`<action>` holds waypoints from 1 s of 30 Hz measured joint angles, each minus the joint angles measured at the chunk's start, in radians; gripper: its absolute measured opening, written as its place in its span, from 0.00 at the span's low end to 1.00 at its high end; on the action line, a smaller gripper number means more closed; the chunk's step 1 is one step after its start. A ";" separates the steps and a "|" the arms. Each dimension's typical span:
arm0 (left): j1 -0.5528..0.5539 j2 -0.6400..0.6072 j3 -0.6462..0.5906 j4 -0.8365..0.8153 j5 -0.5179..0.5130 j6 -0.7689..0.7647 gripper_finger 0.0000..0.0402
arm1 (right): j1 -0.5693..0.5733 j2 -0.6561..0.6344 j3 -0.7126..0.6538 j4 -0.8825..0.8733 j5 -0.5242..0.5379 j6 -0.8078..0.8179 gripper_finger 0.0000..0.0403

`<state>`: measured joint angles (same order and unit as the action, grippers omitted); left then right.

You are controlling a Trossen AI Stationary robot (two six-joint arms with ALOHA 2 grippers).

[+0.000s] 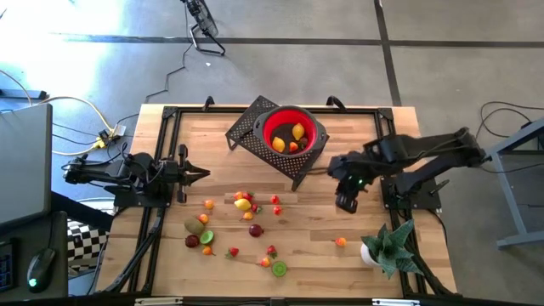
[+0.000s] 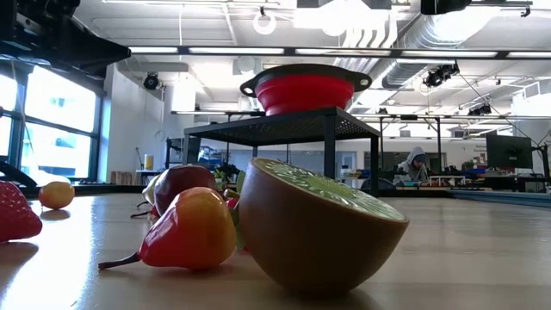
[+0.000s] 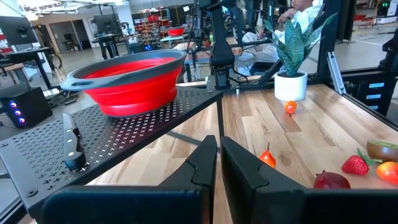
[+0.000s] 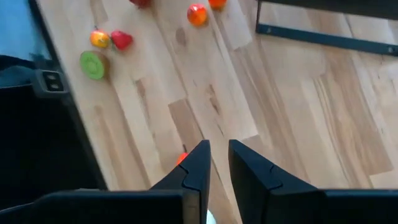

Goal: Pick & Place Fruit
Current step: Put the pear into the strainer bowl on the shelf

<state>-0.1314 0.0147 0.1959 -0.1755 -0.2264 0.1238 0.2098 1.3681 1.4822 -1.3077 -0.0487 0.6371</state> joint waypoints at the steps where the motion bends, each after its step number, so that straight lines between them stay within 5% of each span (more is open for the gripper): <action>1: 0.000 0.000 0.000 0.000 0.000 0.000 0.05 | 0.015 0.018 0.000 -0.002 0.009 0.012 0.12; 13: 0.000 0.000 0.000 0.001 0.000 0.002 0.05 | 0.159 0.211 0.000 -0.049 -0.002 0.155 0.12; 22: 0.000 0.000 0.000 0.001 0.000 0.002 0.05 | 0.278 0.242 0.000 -0.024 -0.009 0.364 0.12; 30: 0.000 0.000 0.000 0.001 0.000 0.002 0.05 | 0.308 0.245 0.000 0.081 0.029 0.388 0.01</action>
<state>-0.1314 0.0147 0.1960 -0.1745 -0.2264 0.1257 0.5175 1.6131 1.4818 -1.2271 -0.0198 1.0248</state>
